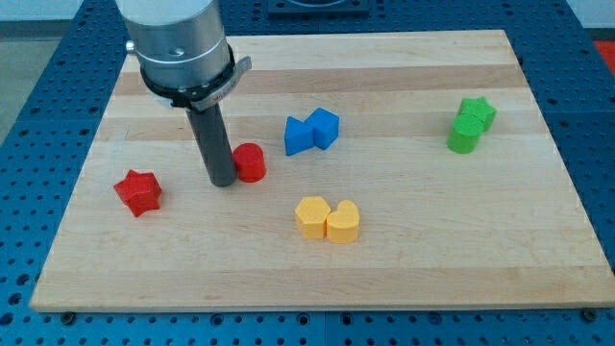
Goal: Push the yellow hexagon towards the center
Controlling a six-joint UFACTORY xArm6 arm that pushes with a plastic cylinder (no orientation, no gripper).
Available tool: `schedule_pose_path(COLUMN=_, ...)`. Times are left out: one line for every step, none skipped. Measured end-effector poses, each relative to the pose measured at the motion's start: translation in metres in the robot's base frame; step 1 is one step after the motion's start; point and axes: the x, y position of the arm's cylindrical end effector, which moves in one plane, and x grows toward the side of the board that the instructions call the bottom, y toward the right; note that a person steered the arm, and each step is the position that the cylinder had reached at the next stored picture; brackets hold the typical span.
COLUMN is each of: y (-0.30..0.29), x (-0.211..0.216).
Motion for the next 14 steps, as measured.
schedule_pose_path(y=0.0, x=-0.017)
schedule_pose_path(y=0.004, x=-0.022)
schedule_pose_path(y=0.023, x=-0.023)
schedule_pose_path(y=0.05, x=-0.023)
schedule_pose_path(y=0.081, x=-0.023)
schedule_pose_path(y=0.114, x=-0.023)
schedule_pose_path(y=0.137, x=-0.019)
schedule_pose_path(y=0.133, x=-0.006)
schedule_pose_path(y=0.133, x=0.014)
schedule_pose_path(y=0.137, x=0.03)
schedule_pose_path(y=0.168, x=0.029)
schedule_pose_path(y=0.195, x=0.021)
schedule_pose_path(y=0.209, x=0.014)
schedule_pose_path(y=0.213, x=0.007)
